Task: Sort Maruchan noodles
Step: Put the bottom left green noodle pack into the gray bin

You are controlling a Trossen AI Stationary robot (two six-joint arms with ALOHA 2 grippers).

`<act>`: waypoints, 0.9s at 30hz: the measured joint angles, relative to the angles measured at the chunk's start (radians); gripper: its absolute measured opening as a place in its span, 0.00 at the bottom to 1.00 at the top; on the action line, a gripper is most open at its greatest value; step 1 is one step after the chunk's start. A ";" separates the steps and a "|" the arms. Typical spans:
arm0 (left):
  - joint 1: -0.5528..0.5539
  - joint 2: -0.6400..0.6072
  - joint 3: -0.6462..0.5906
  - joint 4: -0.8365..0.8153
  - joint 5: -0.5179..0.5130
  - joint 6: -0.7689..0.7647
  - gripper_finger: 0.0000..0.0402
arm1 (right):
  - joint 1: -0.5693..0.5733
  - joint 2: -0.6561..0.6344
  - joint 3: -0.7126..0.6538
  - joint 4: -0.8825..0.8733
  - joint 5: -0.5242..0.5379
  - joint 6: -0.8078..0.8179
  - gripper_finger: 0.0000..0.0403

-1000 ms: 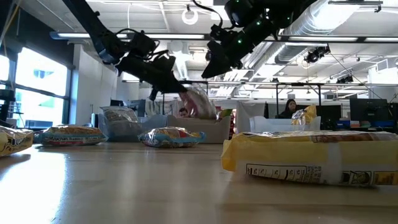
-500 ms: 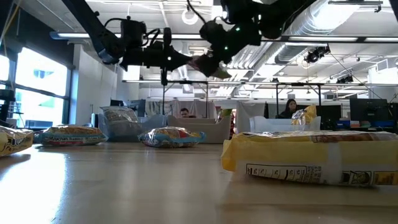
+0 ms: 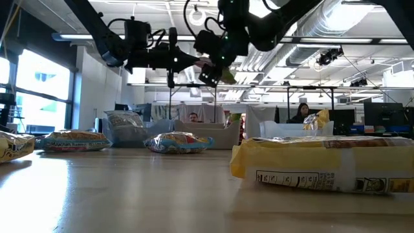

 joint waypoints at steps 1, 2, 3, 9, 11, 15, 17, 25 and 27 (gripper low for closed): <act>0.003 0.000 0.000 -0.002 0.003 0.000 0.00 | 0.000 0.000 0.013 -0.010 0.003 0.007 0.62; 0.005 0.000 0.000 -0.004 0.005 0.000 0.00 | 0.000 0.000 0.023 -0.022 0.005 0.020 0.61; 0.008 0.000 0.000 -0.005 0.007 0.000 0.00 | 0.000 0.001 0.033 -0.032 0.010 0.032 0.59; 0.020 0.000 0.000 -0.008 0.017 0.007 0.00 | 0.001 0.002 0.095 -0.147 0.002 0.108 0.43; 0.024 0.000 0.000 -0.008 0.036 0.007 0.00 | -0.001 0.002 0.112 -0.205 -0.004 0.141 0.36; 0.026 0.000 0.000 -0.016 0.058 0.008 0.01 | -0.004 0.002 0.139 -0.310 -0.029 0.225 0.23; 0.028 0.000 0.000 -0.017 0.058 0.008 0.02 | -0.004 0.001 0.145 -0.335 -0.047 0.259 0.17; 0.065 0.000 0.000 -0.008 0.144 0.092 0.12 | -0.004 0.001 0.145 -0.342 -0.062 0.266 0.05; 0.085 0.000 0.000 -0.008 0.168 0.121 0.16 | -0.004 0.001 0.145 -0.344 -0.062 0.266 0.05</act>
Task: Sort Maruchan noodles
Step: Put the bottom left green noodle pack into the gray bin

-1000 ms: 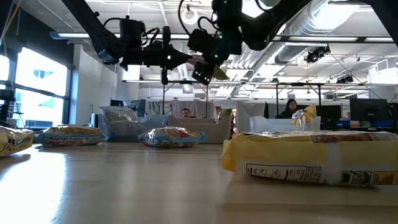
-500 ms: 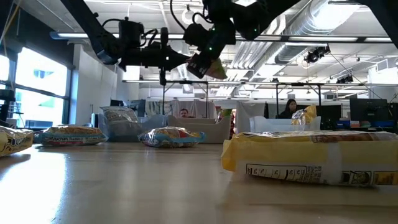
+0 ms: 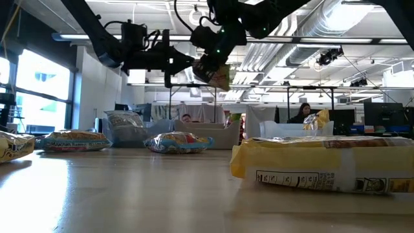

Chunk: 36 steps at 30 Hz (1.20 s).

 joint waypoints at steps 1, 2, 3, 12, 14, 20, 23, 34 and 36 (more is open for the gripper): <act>0.011 0.000 0.000 0.000 0.001 0.022 0.18 | -0.001 0.000 0.000 0.000 0.000 0.000 0.05; 0.024 0.000 0.000 0.000 0.001 0.054 0.19 | -0.003 0.000 0.000 0.000 0.001 0.002 0.05; 0.037 -0.001 0.000 0.000 0.002 0.097 0.21 | -0.005 0.000 0.000 0.000 0.001 0.010 0.05; 0.075 -0.042 -0.054 -0.027 -0.037 0.385 0.18 | -0.069 -0.035 0.000 -0.144 -0.160 0.252 0.05; 0.063 -0.055 -0.091 -0.028 -0.090 0.452 0.15 | -0.091 -0.055 0.000 -0.219 -0.245 0.359 0.05; 0.004 -0.112 -0.215 -0.024 -0.292 0.604 0.05 | -0.178 -0.100 0.000 -0.400 -0.483 0.713 0.05; -0.049 -0.151 -0.278 -0.025 -0.358 0.650 0.01 | -0.220 -0.115 0.000 -0.493 -0.549 0.908 0.05; -0.343 -0.236 -0.466 0.023 -0.745 0.772 0.00 | -0.271 -0.130 -0.001 -0.648 -0.797 1.440 0.05; -0.381 -0.236 -0.480 0.025 -0.797 0.765 0.00 | -0.270 -0.130 -0.001 -0.654 -0.797 1.518 0.05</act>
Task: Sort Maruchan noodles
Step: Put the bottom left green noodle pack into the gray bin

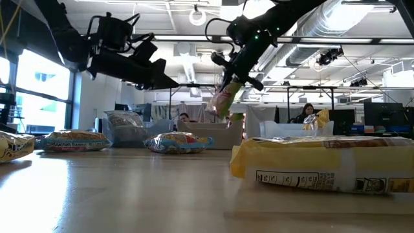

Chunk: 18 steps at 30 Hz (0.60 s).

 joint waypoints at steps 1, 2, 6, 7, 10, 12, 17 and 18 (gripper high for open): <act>-0.018 0.000 -0.006 -0.004 -0.025 -0.015 0.00 | 0.000 0.000 0.000 -0.003 0.001 0.040 0.05; -0.032 0.000 -0.014 -0.006 -0.045 -0.031 0.00 | 0.000 0.000 0.000 -0.011 0.002 0.078 0.05; -0.075 0.000 -0.030 0.000 -0.133 -0.046 0.00 | 0.013 0.000 0.000 -0.048 0.061 0.187 0.05; -0.080 0.000 -0.030 0.008 -0.160 -0.047 0.00 | 0.015 0.000 0.000 -0.072 0.081 0.208 0.05; -0.083 0.000 -0.028 0.042 -0.191 -0.046 0.00 | 0.020 0.000 0.000 -0.131 0.137 0.262 0.05; -0.082 0.000 -0.028 0.043 -0.193 -0.054 0.00 | 0.025 0.000 0.000 -0.136 0.157 0.292 0.05; -0.081 0.000 -0.028 0.040 -0.193 -0.082 0.00 | 0.026 0.009 0.000 -0.141 0.187 0.342 0.05; -0.081 0.000 -0.028 0.041 -0.193 -0.084 0.00 | 0.026 0.016 0.000 -0.145 0.184 0.347 0.05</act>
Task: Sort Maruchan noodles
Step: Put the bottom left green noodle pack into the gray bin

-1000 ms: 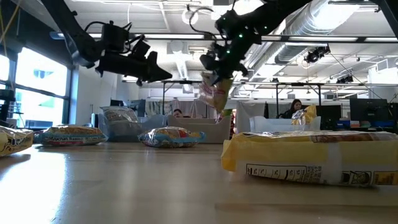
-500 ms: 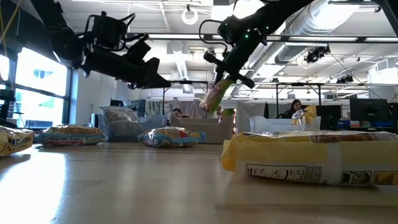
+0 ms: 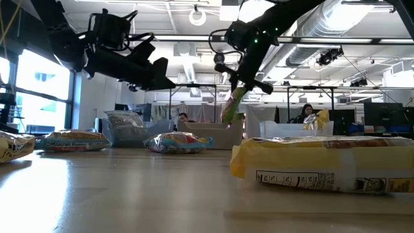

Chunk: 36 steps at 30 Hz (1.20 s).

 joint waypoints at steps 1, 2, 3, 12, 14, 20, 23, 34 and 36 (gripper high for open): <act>0.000 0.000 0.000 0.003 -0.001 -0.005 0.00 | 0.003 0.009 0.000 0.001 0.000 0.005 0.05; 0.000 0.000 0.000 0.007 -0.005 -0.007 0.00 | 0.006 0.018 0.000 0.004 -0.001 0.014 0.05; 0.000 0.000 0.000 0.011 -0.010 -0.007 0.00 | 0.009 0.027 0.002 0.008 -0.002 0.017 0.05; 0.000 0.000 0.004 0.009 -0.012 0.001 0.00 | 0.012 0.060 0.002 0.007 -0.020 -0.017 0.05; 0.001 0.000 0.004 0.009 -0.012 0.002 0.00 | 0.010 0.060 0.002 0.007 -0.020 -0.031 0.05; 0.001 0.000 0.004 0.009 -0.012 0.006 0.00 | 0.010 0.064 0.100 -0.095 -0.035 -0.137 0.05; 0.001 0.000 0.004 0.009 -0.012 0.011 0.00 | 0.006 0.064 0.181 -0.172 -0.033 -0.178 0.05; 0.001 0.000 0.004 0.009 -0.012 0.011 0.00 | -0.003 0.197 0.404 -0.391 -0.094 -0.258 0.05; 0.001 0.000 0.004 0.009 -0.011 0.011 0.00 | -0.002 0.231 0.449 -0.431 -0.109 -0.275 0.05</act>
